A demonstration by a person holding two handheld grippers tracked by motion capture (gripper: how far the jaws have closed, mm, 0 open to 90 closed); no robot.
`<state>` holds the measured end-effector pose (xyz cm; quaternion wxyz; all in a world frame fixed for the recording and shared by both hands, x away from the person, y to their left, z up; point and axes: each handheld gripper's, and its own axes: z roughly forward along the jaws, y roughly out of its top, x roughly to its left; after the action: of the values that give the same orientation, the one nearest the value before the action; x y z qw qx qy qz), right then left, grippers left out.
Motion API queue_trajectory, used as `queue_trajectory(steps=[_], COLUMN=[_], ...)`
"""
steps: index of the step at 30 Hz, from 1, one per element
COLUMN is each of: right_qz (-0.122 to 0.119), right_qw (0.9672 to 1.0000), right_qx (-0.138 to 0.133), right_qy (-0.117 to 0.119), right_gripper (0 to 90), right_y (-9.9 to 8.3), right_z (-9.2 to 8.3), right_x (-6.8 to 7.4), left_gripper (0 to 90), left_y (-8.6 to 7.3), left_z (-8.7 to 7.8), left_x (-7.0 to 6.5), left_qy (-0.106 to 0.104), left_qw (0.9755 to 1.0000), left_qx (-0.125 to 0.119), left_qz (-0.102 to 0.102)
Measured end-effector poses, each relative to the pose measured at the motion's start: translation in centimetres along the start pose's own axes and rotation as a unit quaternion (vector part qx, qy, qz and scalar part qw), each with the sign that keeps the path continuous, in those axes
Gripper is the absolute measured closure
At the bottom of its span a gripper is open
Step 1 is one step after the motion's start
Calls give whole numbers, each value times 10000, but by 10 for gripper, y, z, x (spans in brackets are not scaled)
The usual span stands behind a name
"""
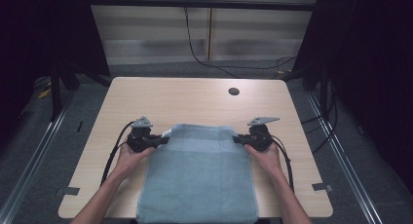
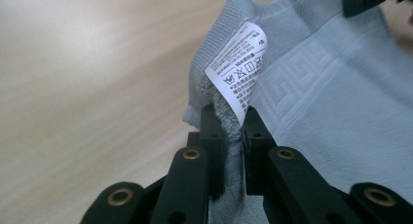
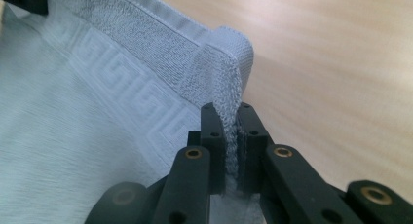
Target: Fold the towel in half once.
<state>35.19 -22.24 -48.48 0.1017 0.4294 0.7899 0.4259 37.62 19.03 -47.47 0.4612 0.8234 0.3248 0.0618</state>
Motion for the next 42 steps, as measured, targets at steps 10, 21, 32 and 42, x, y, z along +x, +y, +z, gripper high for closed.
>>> queue_trajectory(steps=[10,21,32,42], right_qz=[24,-3,-188,-315], right_qw=[9968,9916,9888,9842], right_qx=[-799,-1293,-1437,-1743], right_qy=[64,-52,-367,45], right_gripper=[846,848,849,850], right_y=[51,112,157,147], right_z=[-39,-62,-80,-111], right_x=[-3,-9,-12,9], left_gripper=[834,834,835,834], left_y=[37,103,144,132], left_z=[-24,-54,-58,-90], left_x=[-2,7,14,-19], left_qy=[-95,182,331,118], left_qw=[9982,9930,9886,9853], left_qx=[-600,-1158,-1468,-1623], left_qz=[-23,129,46,513])
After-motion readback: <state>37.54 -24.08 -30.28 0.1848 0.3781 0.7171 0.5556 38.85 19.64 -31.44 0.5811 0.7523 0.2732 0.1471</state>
